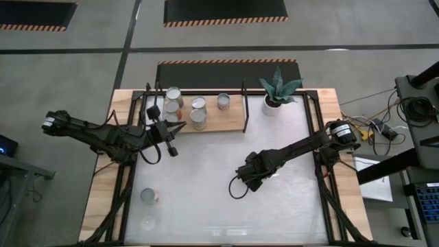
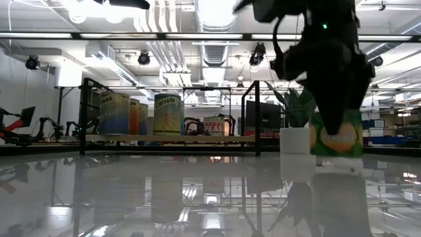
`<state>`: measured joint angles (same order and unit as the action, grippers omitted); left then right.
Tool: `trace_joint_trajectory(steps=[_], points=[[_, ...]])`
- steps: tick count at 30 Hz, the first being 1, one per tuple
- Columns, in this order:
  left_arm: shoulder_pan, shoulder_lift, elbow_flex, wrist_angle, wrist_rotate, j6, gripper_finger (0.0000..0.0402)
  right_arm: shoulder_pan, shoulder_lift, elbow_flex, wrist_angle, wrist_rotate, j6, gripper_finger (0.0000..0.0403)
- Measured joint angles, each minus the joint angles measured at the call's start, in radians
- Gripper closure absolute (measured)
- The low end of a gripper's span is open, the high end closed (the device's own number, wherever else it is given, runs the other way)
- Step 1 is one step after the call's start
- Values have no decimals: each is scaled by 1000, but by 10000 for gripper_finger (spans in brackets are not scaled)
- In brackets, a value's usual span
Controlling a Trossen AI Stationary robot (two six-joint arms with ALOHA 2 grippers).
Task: Pick and place cans onto a shelf
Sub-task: Put the canned peaches on the shelf
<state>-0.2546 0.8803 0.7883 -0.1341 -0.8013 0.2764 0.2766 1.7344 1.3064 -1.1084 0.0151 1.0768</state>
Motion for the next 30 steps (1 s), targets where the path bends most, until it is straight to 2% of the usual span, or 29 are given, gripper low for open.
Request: trace_joint_trajectory(steps=[8, 17, 24, 30], points=[[0, 0, 0, 17, 0, 3, 402, -49, 1, 177, -16, -11, -49, 105], [0, 0, 0, 17, 0, 3, 402, -98, 2, 350, -8, 65, -154, 105], [0, 0, 0, 18, 0, 3, 402, -123, 3, 425, 16, 98, -228, 106], [0, 0, 0, 29, 0, 5, 402, -151, 3, 439, 157, 86, -308, 106]])
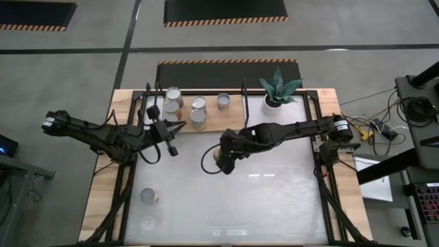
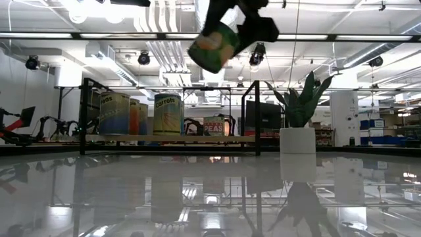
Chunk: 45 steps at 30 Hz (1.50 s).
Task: Pick and place cans onto a shelf
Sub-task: Put the canned peaches on the shelf
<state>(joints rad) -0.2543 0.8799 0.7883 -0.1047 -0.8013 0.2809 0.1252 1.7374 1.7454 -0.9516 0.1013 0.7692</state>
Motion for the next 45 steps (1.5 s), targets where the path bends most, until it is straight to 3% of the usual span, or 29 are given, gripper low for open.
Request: trace_joint_trajectory(steps=[14, 18, 23, 30, 45], points=[[0, 0, 0, 19, 0, 10, 402, -72, 3, 0, 128, -28, -135, 106], [0, 0, 0, 21, 0, 17, 402, -74, 64, 43, 127, -60, -172, 106], [0, 0, 0, 23, 0, 21, 402, -88, 204, 260, -41, -70, -264, 106], [0, 0, 0, 6, 0, 21, 402, -173, 310, 565, -389, 43, -334, 106], [0, 0, 0, 3, 0, 25, 402, -389, 461, 588, -456, 56, -613, 106]])
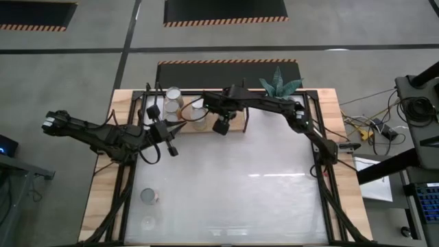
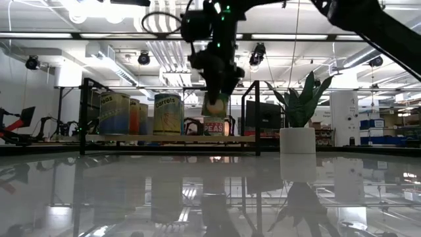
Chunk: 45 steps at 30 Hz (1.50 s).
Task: Pick and place cans onto a shelf
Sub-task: Put the canned peaches on the shelf
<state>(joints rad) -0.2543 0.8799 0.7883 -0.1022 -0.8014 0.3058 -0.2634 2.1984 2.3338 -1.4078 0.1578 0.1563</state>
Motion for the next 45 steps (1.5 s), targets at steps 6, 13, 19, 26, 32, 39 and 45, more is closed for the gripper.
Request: trace_joint_trajectory(steps=[6, 13, 19, 26, 32, 39, 45], points=[[0, 0, 0, -4, 0, 16, 402, -19, 44, 0, 3, 51, -55, 106], [0, 0, 0, -4, 0, 23, 402, -26, 73, 0, 13, 105, -77, 106], [0, 0, 0, -4, 0, 23, 402, -26, 96, 0, 53, 105, -104, 84], [0, 0, 0, -4, 0, 23, 402, -26, 108, -1, 57, 105, -105, 57], [0, 0, 0, -4, 0, 26, 402, -26, 86, 0, 34, 105, -106, 60], [0, 0, 0, -4, 0, 26, 402, -20, 29, 18, -27, 96, -109, 73], [0, 0, 0, -4, 0, 26, 402, -3, -26, 20, -35, -38, -258, 109]])
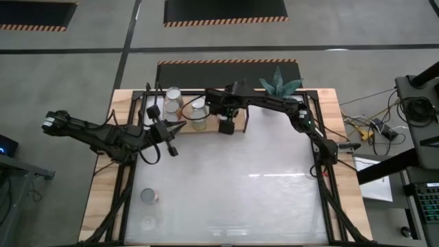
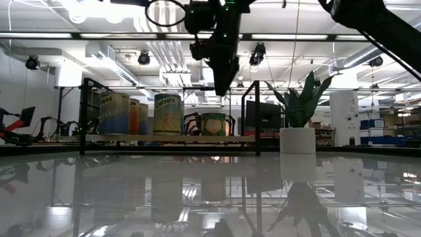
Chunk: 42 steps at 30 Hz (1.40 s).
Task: Pick and place cans onto a shelf
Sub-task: Put the canned peaches on the shelf
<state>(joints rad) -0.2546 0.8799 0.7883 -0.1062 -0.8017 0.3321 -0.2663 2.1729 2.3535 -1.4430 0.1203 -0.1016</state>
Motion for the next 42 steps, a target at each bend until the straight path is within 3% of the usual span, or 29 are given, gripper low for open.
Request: trace_joint_trajectory(steps=[3, 10, 18, 42], points=[[0, 0, 0, 0, 0, 0, 402, 1, -2, 0, 45, 1, -56, 174], [0, 0, 0, 0, 0, 0, 402, -14, 23, -6, 131, 11, -109, 375], [0, 0, 0, -9, 0, 0, 402, -27, 65, -9, 166, 84, -92, 391], [0, 0, 0, -7, 0, 0, 402, -38, 65, -126, 218, 146, -98, 394]])
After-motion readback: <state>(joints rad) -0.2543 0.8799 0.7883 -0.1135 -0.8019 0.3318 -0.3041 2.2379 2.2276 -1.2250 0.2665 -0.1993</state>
